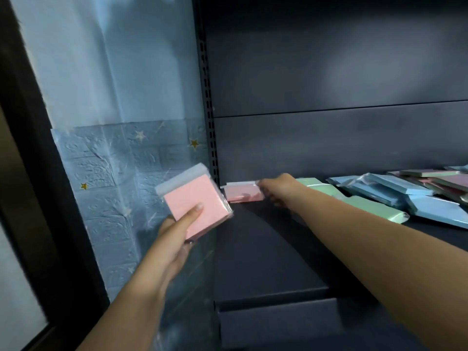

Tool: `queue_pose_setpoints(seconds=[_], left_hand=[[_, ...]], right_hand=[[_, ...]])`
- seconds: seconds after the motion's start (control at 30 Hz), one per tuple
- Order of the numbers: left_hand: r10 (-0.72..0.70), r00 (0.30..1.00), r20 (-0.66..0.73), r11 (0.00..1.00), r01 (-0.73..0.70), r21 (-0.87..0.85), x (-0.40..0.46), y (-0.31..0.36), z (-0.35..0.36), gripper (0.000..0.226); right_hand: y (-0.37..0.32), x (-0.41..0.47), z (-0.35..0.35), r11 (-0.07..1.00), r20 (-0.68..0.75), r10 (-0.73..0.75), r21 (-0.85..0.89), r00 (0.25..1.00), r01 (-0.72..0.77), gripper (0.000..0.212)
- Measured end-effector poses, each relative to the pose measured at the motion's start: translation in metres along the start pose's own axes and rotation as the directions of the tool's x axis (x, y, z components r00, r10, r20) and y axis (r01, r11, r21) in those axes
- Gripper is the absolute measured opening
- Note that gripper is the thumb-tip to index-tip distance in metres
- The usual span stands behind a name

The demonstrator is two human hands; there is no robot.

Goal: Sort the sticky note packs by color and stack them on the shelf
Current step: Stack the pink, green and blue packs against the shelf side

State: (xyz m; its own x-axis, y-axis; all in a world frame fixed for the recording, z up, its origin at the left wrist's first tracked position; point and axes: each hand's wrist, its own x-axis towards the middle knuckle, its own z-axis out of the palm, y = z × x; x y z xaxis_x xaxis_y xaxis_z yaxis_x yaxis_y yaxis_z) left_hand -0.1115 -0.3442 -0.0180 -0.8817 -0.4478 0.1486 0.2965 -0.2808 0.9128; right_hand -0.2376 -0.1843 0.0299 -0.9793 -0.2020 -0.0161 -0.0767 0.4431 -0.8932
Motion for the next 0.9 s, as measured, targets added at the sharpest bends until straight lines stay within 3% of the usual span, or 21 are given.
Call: queue_pose_setpoints(seconds=[0.17,0.3,0.43,0.53,0.63,0.77,0.9], left_hand=[[-0.159,0.987,0.015,0.981,0.16,-0.11,0.008,0.005,-0.016,0.011],[-0.189,0.981,0.055,0.974,0.194,-0.115,0.015,0.006,-0.019,0.012],[-0.218,0.975,0.047,0.967,0.222,-0.123,0.019,0.004,-0.023,0.008],[-0.242,0.969,0.042,0.965,0.245,-0.097,0.019,0.006,-0.022,0.008],[-0.224,0.974,0.046,0.973,0.226,-0.053,0.018,0.008,-0.019,0.008],[-0.21,0.977,0.027,0.977,0.211,-0.037,0.015,0.009,-0.006,0.02],[-0.182,0.983,-0.04,0.983,0.182,0.005,0.014,0.01,0.006,0.016]], right_hand=[[-0.012,0.024,0.023,0.908,0.057,0.118,-0.41,0.991,-0.084,0.083],[-0.014,0.046,0.039,0.784,0.032,0.166,-0.61,0.986,-0.112,0.093],[-0.018,0.05,0.025,0.887,0.088,0.167,-0.448,0.982,-0.111,0.065],[-0.017,0.045,0.012,0.917,0.096,0.197,-0.369,0.976,-0.149,0.057],[-0.012,0.039,0.003,0.94,0.077,0.223,-0.282,0.972,-0.193,0.018],[-0.007,0.027,-0.012,0.95,0.118,0.309,0.021,0.944,-0.313,0.017],[-0.019,-0.008,-0.026,0.878,0.22,0.128,0.428,0.967,-0.214,0.015]])
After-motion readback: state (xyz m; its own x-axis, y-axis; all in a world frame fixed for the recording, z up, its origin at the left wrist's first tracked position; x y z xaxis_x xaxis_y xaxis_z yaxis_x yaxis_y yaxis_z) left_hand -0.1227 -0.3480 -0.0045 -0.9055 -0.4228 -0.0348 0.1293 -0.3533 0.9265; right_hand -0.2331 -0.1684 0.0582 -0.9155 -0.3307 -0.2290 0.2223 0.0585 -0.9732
